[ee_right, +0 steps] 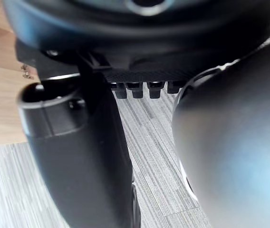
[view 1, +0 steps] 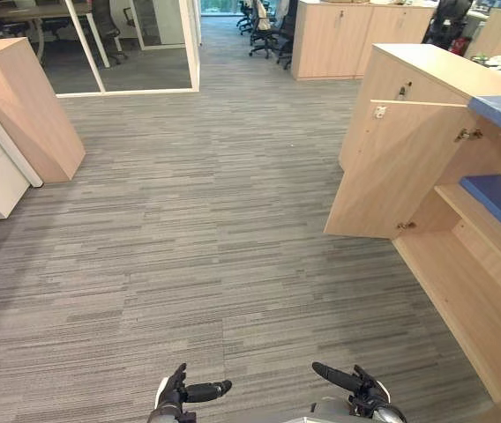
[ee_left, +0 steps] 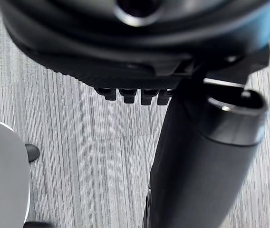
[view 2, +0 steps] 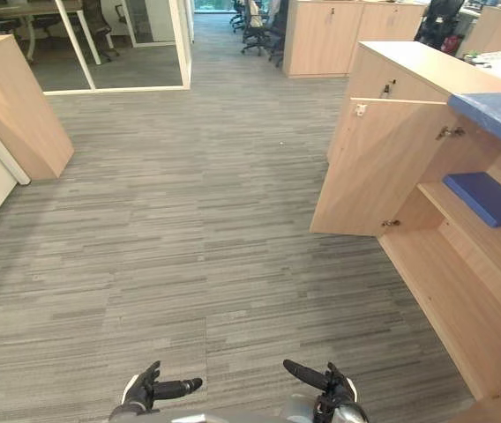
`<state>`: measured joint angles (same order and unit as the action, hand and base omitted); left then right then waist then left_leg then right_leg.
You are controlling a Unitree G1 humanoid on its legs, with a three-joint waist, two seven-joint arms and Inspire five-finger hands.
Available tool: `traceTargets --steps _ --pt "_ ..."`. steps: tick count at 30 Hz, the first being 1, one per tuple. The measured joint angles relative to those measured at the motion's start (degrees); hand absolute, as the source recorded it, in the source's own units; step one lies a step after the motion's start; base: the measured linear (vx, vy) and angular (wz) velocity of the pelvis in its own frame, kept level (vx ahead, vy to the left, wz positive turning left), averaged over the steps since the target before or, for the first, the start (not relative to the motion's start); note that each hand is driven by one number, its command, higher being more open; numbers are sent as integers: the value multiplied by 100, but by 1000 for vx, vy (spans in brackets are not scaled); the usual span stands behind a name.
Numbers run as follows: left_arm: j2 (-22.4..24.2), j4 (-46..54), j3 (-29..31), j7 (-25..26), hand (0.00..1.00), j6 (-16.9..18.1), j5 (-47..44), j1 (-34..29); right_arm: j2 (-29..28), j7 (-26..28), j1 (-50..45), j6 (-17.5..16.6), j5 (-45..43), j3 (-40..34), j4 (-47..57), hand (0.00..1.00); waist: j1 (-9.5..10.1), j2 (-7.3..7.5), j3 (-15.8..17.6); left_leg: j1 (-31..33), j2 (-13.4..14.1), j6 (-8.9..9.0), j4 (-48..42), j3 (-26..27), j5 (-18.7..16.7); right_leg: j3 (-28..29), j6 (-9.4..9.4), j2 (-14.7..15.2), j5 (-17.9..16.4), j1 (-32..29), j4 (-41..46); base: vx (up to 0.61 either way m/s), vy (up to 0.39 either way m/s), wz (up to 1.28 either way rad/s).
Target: Walk over to the cabinet, pick up the folder, carry it to the office cabinet, place the folder inside the office cabinet, then close the office cabinet door
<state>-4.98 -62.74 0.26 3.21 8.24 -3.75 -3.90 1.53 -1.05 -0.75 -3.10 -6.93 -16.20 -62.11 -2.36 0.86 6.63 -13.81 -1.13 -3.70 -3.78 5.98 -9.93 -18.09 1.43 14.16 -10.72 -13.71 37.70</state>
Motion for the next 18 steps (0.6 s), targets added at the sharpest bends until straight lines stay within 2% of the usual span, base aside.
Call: traceTargets --steps 1,2,3,4,6,8,9,10,12,13,14,15,16,18 --pt "-11 0 27 29 100 -3 -6 4 -43 1 4 8 3 2 -2 100 3 63 32 -168 31 161 126 6 -100 -222 19 -41 198 -24 -813 331 -257 20" --pt "-26 4 53 36 100 -2 -6 4 -61 -1 -4 8 7 19 -2 100 11 118 38 -247 18 225 176 19 -138 -334 -33 -56 545 -15 -1255 292 -249 1" --pt "52 -20 105 60 100 -27 -17 37 -15 12 21 27 4 61 -4 100 17 24 82 -390 132 352 214 55 -215 -440 -156 -224 724 79 -1327 294 -248 -51" --pt "174 -24 151 63 100 -2 -10 20 91 12 107 18 18 153 -9 100 89 -213 74 -424 403 389 190 340 -208 -631 -200 -502 765 75 -1435 291 -240 -86" --pt "287 -111 260 43 100 -12 -6 47 135 17 182 13 25 183 -31 100 75 -301 141 -559 513 484 164 643 -200 -801 -288 -644 661 63 -1318 251 -207 -94" --pt "300 -165 369 -72 100 -20 117 52 131 40 148 41 7 116 -110 100 22 -265 156 -698 595 574 -59 867 -207 -812 -494 -834 286 210 -1349 318 -234 -73" --pt "314 -167 460 -85 100 -20 175 51 133 39 110 49 7 75 -107 100 -11 -263 162 -687 685 626 -311 924 -235 -804 -471 -927 209 299 -1380 404 -261 -58" --pt "309 -165 657 -97 100 -26 217 29 71 35 22 48 -3 -86 -75 100 -90 -226 139 -493 889 749 -1086 917 -307 -804 -465 -1098 82 517 -1563 391 -243 -42" --pt "339 -151 1037 -103 100 -28 211 2 31 41 -116 48 -4 -129 44 100 -106 -234 86 -69 1179 825 -2282 915 -282 -811 -524 -1333 13 779 -1846 364 -208 -32" --pt "429 -54 1370 -88 100 -53 153 -46 28 55 -221 41 -20 -164 137 100 -76 -311 51 356 1522 914 -3421 866 -37 -804 -601 -1567 -33 985 -2033 367 -119 -52" --pt "507 69 1747 -54 100 -83 -27 -112 2 63 -255 40 -105 -226 167 100 -66 -356 39 827 1813 832 -4521 688 585 -618 -689 -1838 -53 1243 -2245 372 -81 -64" --pt "523 97 1879 -42 100 -83 -89 -141 -7 61 -277 43 -134 -246 159 100 -34 -349 23 1069 1917 897 -5023 563 693 -503 -760 -1941 -52 1360 -2338 396 -34 -82" --pt "511 144 1999 -24 100 -94 -209 -172 -26 63 -288 51 -217 -314 92 100 50 -344 13 1471 1939 868 -5767 420 527 -244 -881 -2031 -123 1547 -2437 324 1 -83" --pt "477 285 2149 14 100 -96 -318 -192 -56 58 -284 103 -220 -416 -28 100 172 -170 43 1962 1774 849 -6196 405 204 225 -859 -2029 -112 1871 -2695 478 26 -118"
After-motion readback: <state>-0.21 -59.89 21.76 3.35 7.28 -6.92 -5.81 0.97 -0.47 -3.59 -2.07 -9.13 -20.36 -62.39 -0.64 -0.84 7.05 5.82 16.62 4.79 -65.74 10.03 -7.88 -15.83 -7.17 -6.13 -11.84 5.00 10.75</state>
